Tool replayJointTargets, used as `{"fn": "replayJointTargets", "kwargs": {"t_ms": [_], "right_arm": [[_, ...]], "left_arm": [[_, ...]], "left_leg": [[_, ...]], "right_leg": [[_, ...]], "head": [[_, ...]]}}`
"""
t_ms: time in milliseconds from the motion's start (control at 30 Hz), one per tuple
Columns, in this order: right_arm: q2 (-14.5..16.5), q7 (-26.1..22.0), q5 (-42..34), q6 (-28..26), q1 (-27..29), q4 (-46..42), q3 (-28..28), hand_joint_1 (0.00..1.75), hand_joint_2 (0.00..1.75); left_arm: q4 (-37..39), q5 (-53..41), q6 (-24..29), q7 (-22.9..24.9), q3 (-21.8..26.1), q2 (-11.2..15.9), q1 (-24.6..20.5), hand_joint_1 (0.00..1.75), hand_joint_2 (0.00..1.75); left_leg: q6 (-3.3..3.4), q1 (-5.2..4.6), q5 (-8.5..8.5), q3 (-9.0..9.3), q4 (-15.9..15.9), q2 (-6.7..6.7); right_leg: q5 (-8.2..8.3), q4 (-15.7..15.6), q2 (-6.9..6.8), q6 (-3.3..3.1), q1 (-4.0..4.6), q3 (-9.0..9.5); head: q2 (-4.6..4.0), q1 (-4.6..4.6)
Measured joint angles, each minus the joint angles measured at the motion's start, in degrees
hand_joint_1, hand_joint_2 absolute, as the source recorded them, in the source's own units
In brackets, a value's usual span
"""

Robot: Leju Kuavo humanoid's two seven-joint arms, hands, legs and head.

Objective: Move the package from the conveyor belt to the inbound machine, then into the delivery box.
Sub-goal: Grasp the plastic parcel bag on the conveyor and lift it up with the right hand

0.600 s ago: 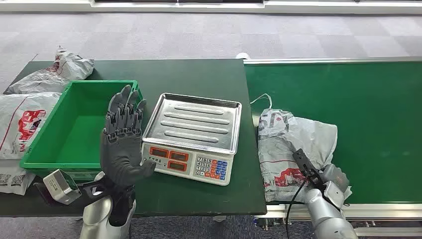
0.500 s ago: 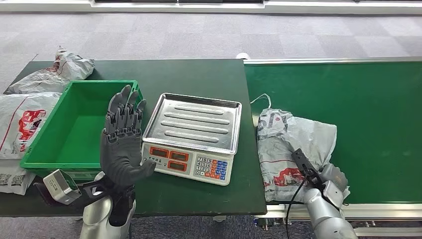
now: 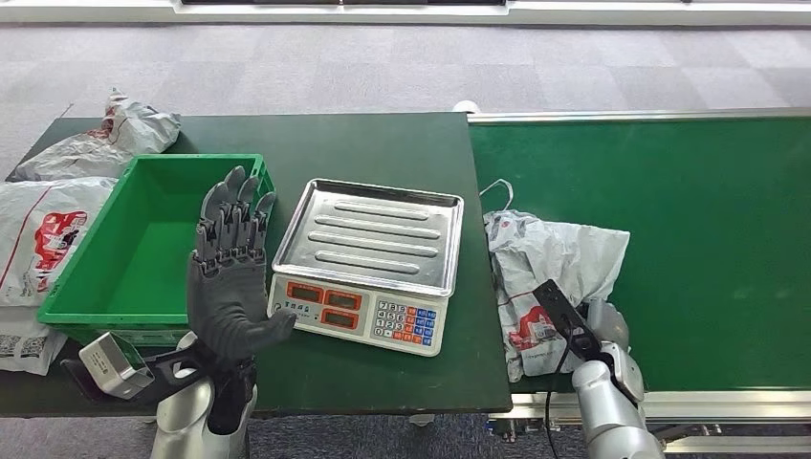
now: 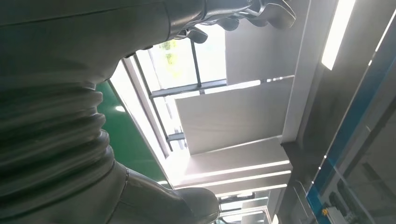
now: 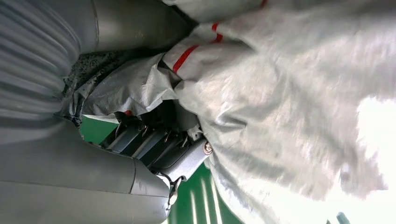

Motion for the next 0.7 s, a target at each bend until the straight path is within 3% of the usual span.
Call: {"fn": "replayJointTargets", "kwargs": {"t_ms": [133,200,267,333,567,700], "right_arm": [[0.09,0.07,-0.09,-0.01,0.12,-0.56,0.3,1.75,1.75],[1.53,2.95,-2.16,-5.25,3.55,-12.94,6.94,1.75,1.75],[3.9,6.0,-2.95,-15.88,9.5,-37.96,19.74,1.75,1.75],[5.01,6.24,-1.48,-22.4,12.89,-53.93,27.79,1.75,1.75],[5.09,5.89,-1.76,-25.67,14.85,-59.67,31.15,1.75,1.75],[5.02,3.54,-7.48,-25.83,14.66,-59.76,32.78,1.75,1.75]], "left_arm": [[-0.02,-0.02,0.0,-0.01,0.04,0.0,0.01,0.0,1.75],[-0.31,-0.2,-0.07,0.21,0.54,-0.03,0.14,0.0,1.75],[-0.31,-0.31,-0.08,0.66,1.01,-0.11,0.2,0.0,1.75],[0.28,-0.23,-0.03,0.94,0.97,-0.17,0.08,0.0,1.75],[1.53,0.03,0.08,0.7,0.72,-0.17,-0.22,0.0,1.75],[2.25,0.55,0.31,0.26,0.46,-0.17,-0.67,0.0,1.75]], "left_leg": [[0.0,0.0,0.01,0.0,0.0,0.0],[0.0,0.0,0.04,-0.14,0.0,-0.12],[-0.03,-0.01,-0.02,-0.28,-0.01,-0.16],[-0.05,-0.01,-0.09,-0.29,-0.01,-0.08],[-0.04,-0.06,-0.09,-0.28,0.01,-0.08],[-0.04,-0.06,-0.09,-0.31,0.0,-0.07]], "right_leg": [[0.0,0.01,0.0,0.0,0.0,-0.02],[-0.03,0.04,-0.1,-0.03,0.01,-0.15],[-0.1,0.05,-0.13,-0.06,0.0,-0.32],[-0.15,0.03,-0.06,-0.04,-0.04,-0.37],[-0.13,0.02,-0.07,0.0,-0.05,-0.36],[-0.13,0.04,-0.05,-0.01,-0.04,-0.36]], "head": [[0.0,0.01],[0.0,0.01],[0.0,0.0],[0.0,0.0],[0.0,0.0],[0.0,0.0]]}}
